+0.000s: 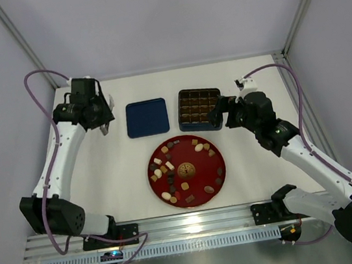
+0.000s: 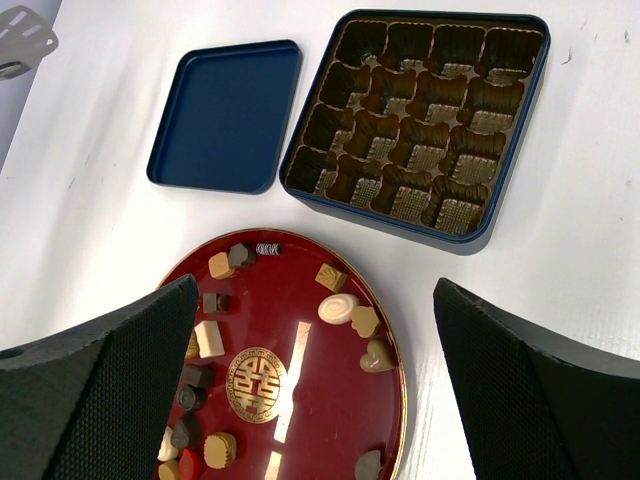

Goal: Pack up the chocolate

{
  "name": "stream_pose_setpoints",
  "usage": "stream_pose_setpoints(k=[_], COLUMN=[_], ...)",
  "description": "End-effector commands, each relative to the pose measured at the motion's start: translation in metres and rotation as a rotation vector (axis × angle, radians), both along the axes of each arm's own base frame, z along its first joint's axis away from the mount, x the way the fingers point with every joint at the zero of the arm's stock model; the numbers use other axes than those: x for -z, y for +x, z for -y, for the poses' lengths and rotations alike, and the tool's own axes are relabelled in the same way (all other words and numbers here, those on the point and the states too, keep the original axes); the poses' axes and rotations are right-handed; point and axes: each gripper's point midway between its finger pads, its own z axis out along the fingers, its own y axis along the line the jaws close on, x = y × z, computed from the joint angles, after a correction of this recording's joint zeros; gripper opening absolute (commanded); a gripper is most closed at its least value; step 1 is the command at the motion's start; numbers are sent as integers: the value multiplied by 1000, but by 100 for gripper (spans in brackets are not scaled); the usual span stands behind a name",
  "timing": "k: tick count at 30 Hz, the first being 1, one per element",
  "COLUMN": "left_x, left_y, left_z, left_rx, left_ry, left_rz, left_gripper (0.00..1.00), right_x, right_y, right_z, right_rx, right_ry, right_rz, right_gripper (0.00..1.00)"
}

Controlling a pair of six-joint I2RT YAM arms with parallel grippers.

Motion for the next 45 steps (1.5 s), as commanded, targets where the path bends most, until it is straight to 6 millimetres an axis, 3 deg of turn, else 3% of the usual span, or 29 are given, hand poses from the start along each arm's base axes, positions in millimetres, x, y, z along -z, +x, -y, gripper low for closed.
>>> stream_pose_setpoints(k=[1,7,17,24,32,45], left_x=[-14,-28,-16,-9,13,38], left_y=[-32,-76,-152,-185,-192,-182], left_z=[15,42,88,116,134,141], left_rx=[75,188,455,618,665,651], left_ry=[-31,-79,-115,-104,-55,7], left_rz=[-6,7,-95,-162,-225,-254], left_gripper=[42,40,35,35,34,36], right_x=[-31,-37,-37,-34,-30,-24], right_y=[3,3,3,2,-1,-4], right_z=[-1,1,5,7,7,7], right_rx=[-3,4,28,38,38,30], right_ry=[18,17,16,11,11,8], right_rz=[63,67,59,51,43,36], right_gripper=[100,100,100,100,100,100])
